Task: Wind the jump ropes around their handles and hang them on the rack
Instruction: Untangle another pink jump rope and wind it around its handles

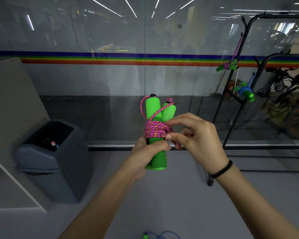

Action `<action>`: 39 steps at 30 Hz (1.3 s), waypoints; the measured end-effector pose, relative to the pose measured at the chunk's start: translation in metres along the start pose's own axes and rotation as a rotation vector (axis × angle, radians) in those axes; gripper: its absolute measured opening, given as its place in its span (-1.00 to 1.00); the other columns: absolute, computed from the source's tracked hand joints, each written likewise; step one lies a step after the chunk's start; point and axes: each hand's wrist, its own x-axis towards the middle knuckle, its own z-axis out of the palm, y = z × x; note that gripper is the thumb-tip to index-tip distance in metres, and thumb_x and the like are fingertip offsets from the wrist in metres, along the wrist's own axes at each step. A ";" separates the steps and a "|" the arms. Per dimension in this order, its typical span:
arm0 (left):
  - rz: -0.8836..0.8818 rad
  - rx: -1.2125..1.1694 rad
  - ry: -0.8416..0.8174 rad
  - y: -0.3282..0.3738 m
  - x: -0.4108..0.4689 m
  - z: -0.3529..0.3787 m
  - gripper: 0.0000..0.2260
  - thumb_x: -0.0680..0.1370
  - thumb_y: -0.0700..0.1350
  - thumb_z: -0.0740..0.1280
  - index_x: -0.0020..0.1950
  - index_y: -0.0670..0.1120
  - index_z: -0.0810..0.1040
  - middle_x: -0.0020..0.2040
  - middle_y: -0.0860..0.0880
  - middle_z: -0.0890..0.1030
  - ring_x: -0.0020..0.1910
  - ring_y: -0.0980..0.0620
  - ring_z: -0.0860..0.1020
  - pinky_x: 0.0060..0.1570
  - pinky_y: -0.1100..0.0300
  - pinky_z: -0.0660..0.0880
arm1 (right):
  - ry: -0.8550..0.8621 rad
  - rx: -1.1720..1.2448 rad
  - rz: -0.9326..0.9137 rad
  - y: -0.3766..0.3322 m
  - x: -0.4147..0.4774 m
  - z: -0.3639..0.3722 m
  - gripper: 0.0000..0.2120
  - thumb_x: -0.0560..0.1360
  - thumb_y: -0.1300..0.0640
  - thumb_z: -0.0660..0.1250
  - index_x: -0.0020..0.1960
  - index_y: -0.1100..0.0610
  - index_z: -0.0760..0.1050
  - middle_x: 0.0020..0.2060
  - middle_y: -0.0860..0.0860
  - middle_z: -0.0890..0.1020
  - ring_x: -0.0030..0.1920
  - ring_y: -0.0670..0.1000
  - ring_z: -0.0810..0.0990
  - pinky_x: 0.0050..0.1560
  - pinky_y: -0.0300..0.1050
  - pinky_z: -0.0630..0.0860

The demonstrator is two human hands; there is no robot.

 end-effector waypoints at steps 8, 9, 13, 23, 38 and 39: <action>-0.023 -0.017 0.041 -0.006 0.001 -0.007 -0.78 0.18 -0.20 0.36 -0.20 -0.11 0.50 -0.42 0.00 0.50 -0.51 0.12 0.45 -0.46 0.31 0.41 | -0.089 -0.382 -0.100 0.003 -0.001 0.012 -0.82 0.36 0.09 0.37 -0.10 0.16 0.55 -0.21 -0.01 0.61 -0.27 -0.19 0.45 -0.17 -0.38 0.36; -0.029 -0.008 0.040 -0.006 0.001 -0.008 -0.77 0.16 -0.20 0.36 -0.20 -0.12 0.50 -0.42 0.00 0.50 -0.52 0.13 0.45 -0.47 0.32 0.41 | -0.124 -0.380 -0.100 0.003 0.000 0.012 -0.82 0.36 0.11 0.37 -0.09 0.17 0.53 -0.21 0.00 0.60 -0.27 -0.15 0.46 -0.17 -0.34 0.37; -0.062 0.048 0.053 -0.007 0.000 -0.012 -0.58 -0.02 -0.05 0.37 -0.20 -0.12 0.52 -0.40 -0.03 0.49 -0.50 0.11 0.46 -0.40 0.25 0.42 | -0.229 -0.366 -0.111 0.005 0.002 0.013 -0.83 0.38 0.16 0.40 -0.09 0.20 0.47 -0.26 0.01 0.55 -0.31 -0.03 0.47 -0.23 -0.20 0.41; -0.182 0.063 -0.118 -0.010 -0.006 -0.021 -0.74 0.08 -0.10 0.39 -0.28 -0.13 0.51 -0.43 -0.02 0.51 -0.57 0.09 0.42 -0.59 0.38 0.31 | -0.316 -0.228 0.086 0.014 0.008 0.008 -0.85 0.34 0.23 0.42 -0.21 0.10 0.45 -0.34 0.06 0.61 -0.35 -0.03 0.54 -0.27 -0.16 0.50; -0.139 0.101 -0.007 -0.016 -0.014 -0.034 -0.76 0.10 -0.14 0.38 -0.26 -0.10 0.53 -0.46 0.01 0.51 -0.52 0.10 0.45 -0.50 0.31 0.36 | -0.228 0.007 0.115 0.013 -0.008 0.028 -0.90 0.34 0.03 0.41 -0.19 -0.04 0.50 -0.29 0.00 0.63 -0.30 0.04 0.60 -0.23 -0.07 0.51; -0.135 0.111 -0.018 -0.014 -0.016 -0.035 -0.79 0.14 -0.15 0.37 -0.26 -0.10 0.53 -0.46 0.01 0.51 -0.51 0.10 0.45 -0.50 0.31 0.36 | -0.210 0.032 0.122 0.012 -0.009 0.029 -0.89 0.33 0.04 0.43 -0.22 -0.05 0.49 -0.31 0.01 0.62 -0.32 0.08 0.59 -0.26 -0.03 0.51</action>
